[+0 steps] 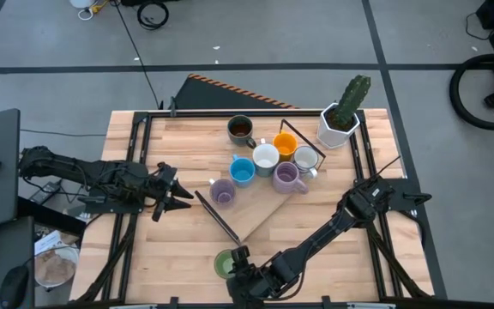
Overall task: Place coffee mugs
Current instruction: Put the green mug on the shelf
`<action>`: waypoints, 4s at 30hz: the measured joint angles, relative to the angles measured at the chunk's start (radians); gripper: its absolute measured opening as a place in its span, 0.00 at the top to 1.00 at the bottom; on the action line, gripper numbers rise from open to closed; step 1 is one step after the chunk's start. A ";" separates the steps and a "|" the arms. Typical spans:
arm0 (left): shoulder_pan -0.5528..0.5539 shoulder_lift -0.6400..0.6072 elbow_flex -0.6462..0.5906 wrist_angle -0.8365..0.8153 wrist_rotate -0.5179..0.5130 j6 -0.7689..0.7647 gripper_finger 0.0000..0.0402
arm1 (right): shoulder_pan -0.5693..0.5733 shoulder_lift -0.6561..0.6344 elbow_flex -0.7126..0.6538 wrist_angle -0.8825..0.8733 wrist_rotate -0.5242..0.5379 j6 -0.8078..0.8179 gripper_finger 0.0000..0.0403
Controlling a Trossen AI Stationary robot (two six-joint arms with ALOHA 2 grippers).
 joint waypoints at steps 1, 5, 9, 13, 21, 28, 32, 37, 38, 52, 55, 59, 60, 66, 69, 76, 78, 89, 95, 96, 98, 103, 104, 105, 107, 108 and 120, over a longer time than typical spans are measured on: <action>0.000 0.000 0.000 0.000 0.000 0.000 0.57 | -0.001 0.000 0.000 0.001 -0.006 0.003 0.49; 0.000 0.000 0.000 -0.004 0.000 0.000 0.57 | -0.014 0.002 0.002 -0.029 -0.055 0.027 0.51; 0.000 0.000 0.000 -0.004 0.000 0.000 0.57 | -0.016 0.002 -0.002 -0.100 -0.070 0.028 0.53; 0.000 0.000 0.000 -0.003 0.000 0.000 0.57 | -0.022 -0.007 0.021 -0.112 -0.071 0.022 0.55; 0.000 0.000 0.000 -0.003 0.000 0.000 0.57 | -0.049 -0.007 0.023 -0.107 -0.095 0.039 0.56; 0.000 0.000 0.000 -0.003 0.000 -0.005 0.57 | -0.064 -0.013 0.023 -0.088 -0.102 0.031 0.57; 0.000 0.000 0.000 -0.003 0.000 -0.019 0.57 | -0.074 -0.013 0.023 -0.085 -0.100 0.038 0.57; 0.000 0.000 0.000 -0.003 0.000 -0.019 0.57 | -0.075 -0.014 0.070 -0.102 -0.071 0.044 0.57; 0.000 0.000 0.000 -0.004 0.000 -0.019 0.57 | -0.075 -0.015 0.081 -0.107 -0.069 0.044 0.57; 0.000 0.000 0.000 -0.010 0.000 -0.024 0.57 | -0.052 -0.015 0.097 -0.100 -0.055 0.059 0.57; 0.000 0.000 0.000 -0.010 0.000 -0.024 0.57 | -0.054 -0.015 0.119 -0.102 -0.061 0.051 0.57; 0.000 0.000 0.000 -0.010 0.000 -0.024 0.57 | -0.052 -0.015 0.139 -0.067 -0.039 0.005 0.58; 0.000 0.000 0.000 -0.010 0.000 -0.024 0.57 | -0.053 -0.013 0.138 -0.066 -0.037 0.002 0.58; 0.000 0.000 0.000 -0.013 0.000 -0.024 0.57 | -0.063 0.027 0.130 -0.039 -0.024 -0.026 0.58; 0.000 0.000 0.000 -0.019 0.000 -0.025 0.57 | -0.058 0.036 0.129 -0.033 -0.010 -0.035 0.58; 0.000 -0.001 0.000 -0.042 0.000 -0.026 0.57 | -0.050 0.068 0.129 -0.114 0.046 -0.048 0.58; 0.000 0.001 0.000 -0.049 0.000 -0.026 0.57 | -0.045 0.070 0.129 -0.138 0.062 -0.052 0.59; 0.000 0.007 0.000 -0.047 0.000 -0.031 0.57 | -0.040 0.070 0.129 -0.173 0.033 -0.051 0.78; 0.000 0.000 0.000 -0.050 0.028 -0.032 0.57 | -0.032 0.072 0.160 -0.247 -0.021 -0.060 0.91; 0.000 -0.003 0.000 -0.049 0.043 -0.032 0.57 | -0.026 0.073 0.186 -0.287 -0.032 -0.060 0.93; -0.001 -0.013 0.000 -0.048 0.062 -0.031 0.57 | -0.017 0.072 0.245 -0.356 -0.062 -0.057 0.94; 0.000 -0.041 0.000 -0.056 0.050 -0.031 0.57 | -0.001 0.022 0.241 -0.493 -0.100 -0.037 0.94; 0.000 -0.041 0.000 -0.061 0.050 -0.032 0.57 | 0.001 0.013 0.240 -0.522 -0.125 -0.020 0.94; 0.000 -0.041 0.000 -0.064 0.050 -0.032 0.57 | 0.003 0.000 0.240 -0.554 -0.140 -0.008 0.94; 0.000 -0.041 0.000 -0.064 0.050 -0.032 0.57 | 0.010 -0.037 0.240 -0.632 -0.150 -0.001 0.94; 0.000 -0.039 0.000 -0.063 0.050 -0.033 0.57 | 0.011 -0.054 0.241 -0.663 -0.155 -0.001 0.94; 0.000 -0.039 0.000 -0.043 0.013 -0.006 0.57 | -0.093 -0.099 0.241 -0.770 -0.191 -0.124 0.94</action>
